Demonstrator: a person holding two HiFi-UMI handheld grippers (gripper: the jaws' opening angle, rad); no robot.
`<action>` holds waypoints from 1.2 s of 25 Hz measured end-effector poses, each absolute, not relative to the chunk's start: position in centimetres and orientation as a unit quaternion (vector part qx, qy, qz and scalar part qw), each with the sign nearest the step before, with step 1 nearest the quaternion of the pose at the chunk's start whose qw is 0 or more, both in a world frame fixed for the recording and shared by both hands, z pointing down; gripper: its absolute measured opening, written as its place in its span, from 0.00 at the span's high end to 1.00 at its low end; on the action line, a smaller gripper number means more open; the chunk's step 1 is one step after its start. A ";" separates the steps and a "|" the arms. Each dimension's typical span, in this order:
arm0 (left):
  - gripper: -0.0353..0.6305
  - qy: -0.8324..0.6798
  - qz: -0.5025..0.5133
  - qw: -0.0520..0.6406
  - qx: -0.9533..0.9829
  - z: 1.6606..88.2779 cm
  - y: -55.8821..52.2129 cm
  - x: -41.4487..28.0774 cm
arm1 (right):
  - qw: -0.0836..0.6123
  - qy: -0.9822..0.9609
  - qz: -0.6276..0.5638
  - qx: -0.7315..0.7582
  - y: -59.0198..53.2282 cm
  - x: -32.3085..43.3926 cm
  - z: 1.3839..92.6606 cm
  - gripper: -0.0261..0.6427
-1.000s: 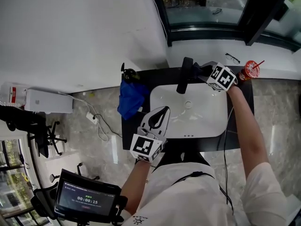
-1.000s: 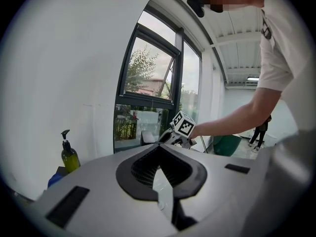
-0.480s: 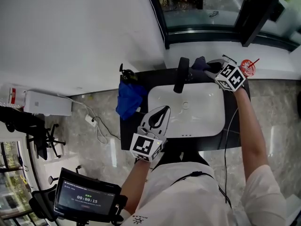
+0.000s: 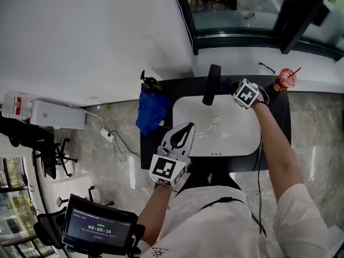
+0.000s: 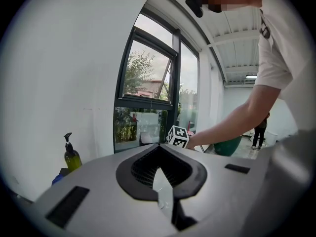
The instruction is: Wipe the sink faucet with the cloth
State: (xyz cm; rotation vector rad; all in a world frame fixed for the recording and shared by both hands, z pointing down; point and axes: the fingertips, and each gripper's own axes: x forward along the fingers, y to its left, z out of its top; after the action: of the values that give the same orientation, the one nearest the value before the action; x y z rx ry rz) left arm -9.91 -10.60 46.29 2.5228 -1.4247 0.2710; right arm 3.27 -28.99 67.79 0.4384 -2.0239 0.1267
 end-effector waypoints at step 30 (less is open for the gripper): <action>0.95 -0.479 0.087 0.102 0.868 45.2 -11.6 -9.1 | 0.272 -0.929 0.071 0.239 -33.4 4.5 53.8 0.81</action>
State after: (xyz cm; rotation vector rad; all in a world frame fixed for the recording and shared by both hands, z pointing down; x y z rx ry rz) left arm -9.07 -11.63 45.19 2.5621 -1.4143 0.2556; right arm 4.55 -33.37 53.80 0.6437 -2.5014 0.1913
